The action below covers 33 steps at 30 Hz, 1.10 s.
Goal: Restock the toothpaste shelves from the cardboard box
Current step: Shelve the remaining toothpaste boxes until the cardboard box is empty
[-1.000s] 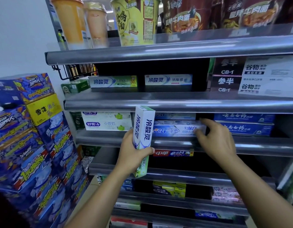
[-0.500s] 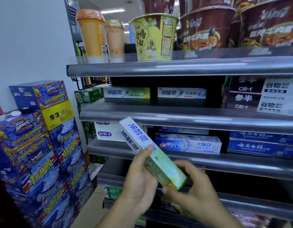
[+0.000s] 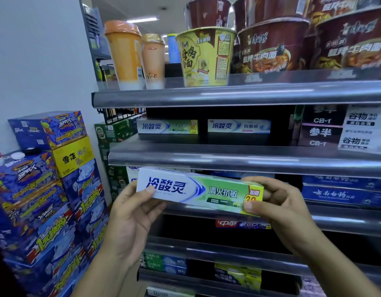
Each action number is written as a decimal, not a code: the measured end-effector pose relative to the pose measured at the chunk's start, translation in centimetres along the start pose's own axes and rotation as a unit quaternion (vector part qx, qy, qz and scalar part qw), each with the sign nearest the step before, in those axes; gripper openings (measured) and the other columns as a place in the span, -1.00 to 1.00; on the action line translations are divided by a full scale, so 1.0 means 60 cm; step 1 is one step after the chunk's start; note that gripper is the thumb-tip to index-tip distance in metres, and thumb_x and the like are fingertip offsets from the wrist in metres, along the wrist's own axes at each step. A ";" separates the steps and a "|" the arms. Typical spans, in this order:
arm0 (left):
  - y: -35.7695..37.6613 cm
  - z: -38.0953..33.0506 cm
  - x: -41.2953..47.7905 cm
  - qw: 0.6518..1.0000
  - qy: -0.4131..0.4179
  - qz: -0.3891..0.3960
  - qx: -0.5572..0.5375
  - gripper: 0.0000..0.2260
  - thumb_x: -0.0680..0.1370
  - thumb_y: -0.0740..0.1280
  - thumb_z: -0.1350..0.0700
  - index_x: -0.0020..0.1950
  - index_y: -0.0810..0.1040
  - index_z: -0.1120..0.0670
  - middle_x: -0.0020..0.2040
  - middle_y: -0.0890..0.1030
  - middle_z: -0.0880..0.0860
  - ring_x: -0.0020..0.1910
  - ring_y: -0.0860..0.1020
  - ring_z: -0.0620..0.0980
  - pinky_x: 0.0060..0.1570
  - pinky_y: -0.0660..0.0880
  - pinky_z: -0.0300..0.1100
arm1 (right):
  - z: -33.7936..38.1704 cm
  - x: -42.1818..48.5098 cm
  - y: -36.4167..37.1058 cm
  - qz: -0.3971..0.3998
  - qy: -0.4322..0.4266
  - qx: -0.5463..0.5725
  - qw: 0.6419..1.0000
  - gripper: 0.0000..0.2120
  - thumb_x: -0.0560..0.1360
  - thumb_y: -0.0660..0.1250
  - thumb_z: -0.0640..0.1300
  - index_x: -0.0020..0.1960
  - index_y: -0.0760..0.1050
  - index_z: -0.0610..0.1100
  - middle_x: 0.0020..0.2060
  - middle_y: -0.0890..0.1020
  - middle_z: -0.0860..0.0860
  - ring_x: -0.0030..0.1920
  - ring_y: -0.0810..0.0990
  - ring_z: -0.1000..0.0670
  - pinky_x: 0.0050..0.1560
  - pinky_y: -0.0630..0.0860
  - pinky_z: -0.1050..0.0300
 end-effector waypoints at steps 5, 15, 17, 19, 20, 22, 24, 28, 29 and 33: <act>-0.030 -0.025 0.013 0.998 0.040 -0.015 0.046 -0.61 0.45 0.42 0.20 0.27 0.51 0.14 0.11 0.71 0.17 0.00 0.70 0.12 -0.11 0.67 -0.11 | -0.003 0.004 0.030 -0.012 0.003 -0.004 1.000 -0.48 0.24 0.62 -0.29 0.17 0.59 -0.22 -0.02 0.73 -0.24 0.00 0.72 -0.27 -0.13 0.66 0.10; -0.063 -0.165 0.170 0.963 0.119 -0.074 0.230 -0.84 0.51 0.51 0.13 0.05 0.64 -0.03 -0.08 0.75 -0.13 -0.14 0.69 -0.20 -0.22 0.53 -0.34 | 0.069 0.168 0.132 -0.130 -0.120 -0.254 0.951 -0.35 0.32 0.64 -0.13 0.37 0.55 -0.14 -0.14 0.69 0.08 -0.15 0.65 0.21 -0.09 0.61 0.28; -0.073 -0.180 0.205 0.952 0.129 -0.067 0.271 -0.83 0.50 0.53 0.11 0.08 0.69 -0.02 -0.04 0.75 -0.13 -0.09 0.69 -0.20 -0.15 0.52 -0.35 | 0.067 0.203 0.145 -0.144 -0.119 -0.286 0.940 -0.34 0.32 0.64 -0.14 0.38 0.53 -0.17 -0.19 0.64 0.18 -0.22 0.60 0.36 -0.18 0.50 0.47; -0.082 -0.184 0.233 0.939 0.135 -0.063 0.311 -0.81 0.49 0.55 0.11 0.09 0.72 -0.03 -0.07 0.75 -0.18 -0.11 0.69 -0.23 -0.16 0.53 -0.40 | 0.061 0.230 0.155 -0.157 -0.108 -0.320 0.928 -0.34 0.32 0.65 -0.14 0.37 0.53 -0.17 -0.22 0.60 0.23 -0.25 0.56 0.43 -0.25 0.44 0.53; -0.087 -0.181 0.244 0.932 0.132 -0.065 0.332 -0.81 0.48 0.56 0.09 0.08 0.73 -0.04 -0.09 0.74 -0.19 -0.13 0.68 -0.25 -0.14 0.54 -0.37 | 0.057 0.240 0.159 -0.163 -0.098 -0.340 0.921 -0.34 0.32 0.65 -0.12 0.37 0.54 -0.14 -0.20 0.60 0.24 -0.23 0.58 0.41 -0.23 0.46 0.51; -0.101 -0.170 0.267 0.918 0.109 -0.073 0.373 -0.87 0.46 0.57 0.03 -0.01 0.74 -0.09 -0.11 0.75 -0.16 -0.09 0.70 -0.16 0.01 0.61 -0.13 | 0.049 0.255 0.168 -0.176 -0.069 -0.385 0.903 -0.35 0.33 0.63 -0.03 0.37 0.53 -0.04 -0.10 0.65 0.20 -0.10 0.64 0.25 -0.04 0.59 0.24; -0.117 -0.159 0.280 0.908 0.073 -0.099 0.401 -0.87 0.41 0.57 -0.12 -0.11 0.73 -0.14 -0.11 0.74 -0.12 0.01 0.69 0.03 0.18 0.57 0.14 | 0.043 0.266 0.177 -0.185 -0.028 -0.464 0.866 -0.42 0.32 0.57 0.06 0.32 0.55 0.09 -0.01 0.68 0.11 -0.01 0.65 0.00 0.00 0.57 0.04; -0.132 -0.151 0.292 0.902 0.031 -0.137 0.409 -0.58 0.20 0.46 -0.36 -0.06 0.71 -0.16 0.02 0.70 -0.16 0.08 0.62 0.05 0.30 0.44 0.28 | 0.036 0.272 0.192 -0.177 0.029 -0.545 0.819 -0.51 0.30 0.46 0.09 0.23 0.56 0.18 -0.26 0.54 0.19 -0.11 0.56 -0.09 -0.16 0.40 0.08; -0.131 -0.150 0.293 0.903 0.033 -0.140 0.405 -0.62 0.20 0.46 -0.35 -0.11 0.70 -0.18 -0.01 0.70 -0.17 0.06 0.63 0.04 0.29 0.45 0.27 | 0.036 0.271 0.193 -0.172 0.032 -0.546 0.819 -0.51 0.31 0.46 0.09 0.24 0.56 0.17 -0.27 0.52 0.20 -0.11 0.56 -0.08 -0.15 0.39 0.08; -0.131 -0.143 0.282 0.918 0.079 -0.140 0.363 -0.80 0.39 0.50 -0.21 -0.06 0.68 -0.18 -0.05 0.68 -0.17 0.05 0.64 -0.02 0.08 0.55 0.00 | 0.049 0.248 0.198 -0.168 -0.019 -0.527 0.833 -0.52 0.41 0.46 0.09 0.32 0.54 0.09 0.02 0.67 0.06 0.10 0.62 -0.09 0.01 0.52 0.03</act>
Point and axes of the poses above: each hand's wrist, its own x-axis towards the middle knuckle, its own y-axis out of the palm, z = x × y, the point moved 5 cm from there along x, towards the middle knuckle
